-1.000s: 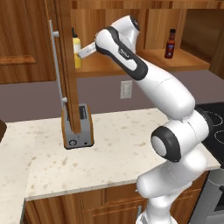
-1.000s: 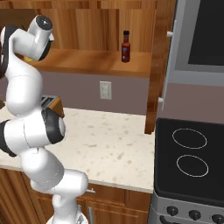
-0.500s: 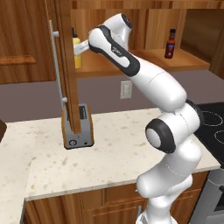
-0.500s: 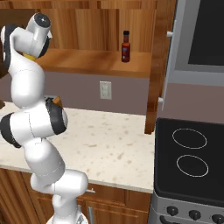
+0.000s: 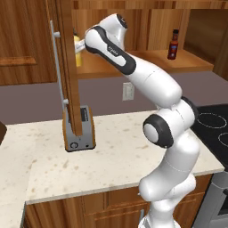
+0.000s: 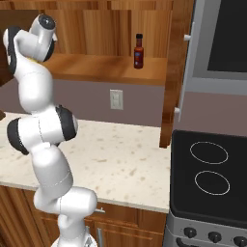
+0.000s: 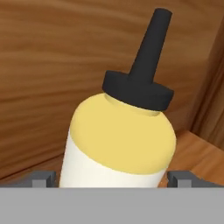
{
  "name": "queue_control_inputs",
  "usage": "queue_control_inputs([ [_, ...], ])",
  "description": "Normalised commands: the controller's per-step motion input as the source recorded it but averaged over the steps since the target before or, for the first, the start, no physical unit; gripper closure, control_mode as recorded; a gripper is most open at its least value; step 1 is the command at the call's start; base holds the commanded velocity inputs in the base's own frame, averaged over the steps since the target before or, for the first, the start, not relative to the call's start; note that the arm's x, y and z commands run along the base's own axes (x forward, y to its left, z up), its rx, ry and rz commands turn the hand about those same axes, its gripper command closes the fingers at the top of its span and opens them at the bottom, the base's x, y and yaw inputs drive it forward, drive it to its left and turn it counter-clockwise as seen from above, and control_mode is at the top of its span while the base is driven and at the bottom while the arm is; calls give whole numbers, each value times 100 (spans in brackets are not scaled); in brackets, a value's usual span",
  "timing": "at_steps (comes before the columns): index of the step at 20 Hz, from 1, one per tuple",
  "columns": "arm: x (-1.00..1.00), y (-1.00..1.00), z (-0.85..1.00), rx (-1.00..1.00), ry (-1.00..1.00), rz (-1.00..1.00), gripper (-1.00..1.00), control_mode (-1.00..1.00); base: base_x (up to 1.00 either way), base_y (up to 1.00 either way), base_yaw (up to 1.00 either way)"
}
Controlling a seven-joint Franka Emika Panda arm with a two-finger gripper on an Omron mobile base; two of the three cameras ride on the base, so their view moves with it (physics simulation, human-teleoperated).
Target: Take 2 condiments from the cabinet and move them on the counter near the stove.Make sure the condiments are lined up with each other, next to each other.
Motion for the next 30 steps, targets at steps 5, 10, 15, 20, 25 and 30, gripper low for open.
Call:
queue_control_inputs([
  [5,10,20,-6,0,0,0,100,-100,0,0,0],
  [10,0,1,0,0,1,0,100,-100,0,0,0],
  [15,-6,0,0,0,-9,0,100,-100,0,0,0],
  [20,-31,-2,0,0,-22,0,100,-100,0,0,0],
  [25,-40,-21,0,0,-15,0,100,-100,0,0,0],
  [30,-54,-43,0,1,-12,0,100,-100,0,0,0],
])
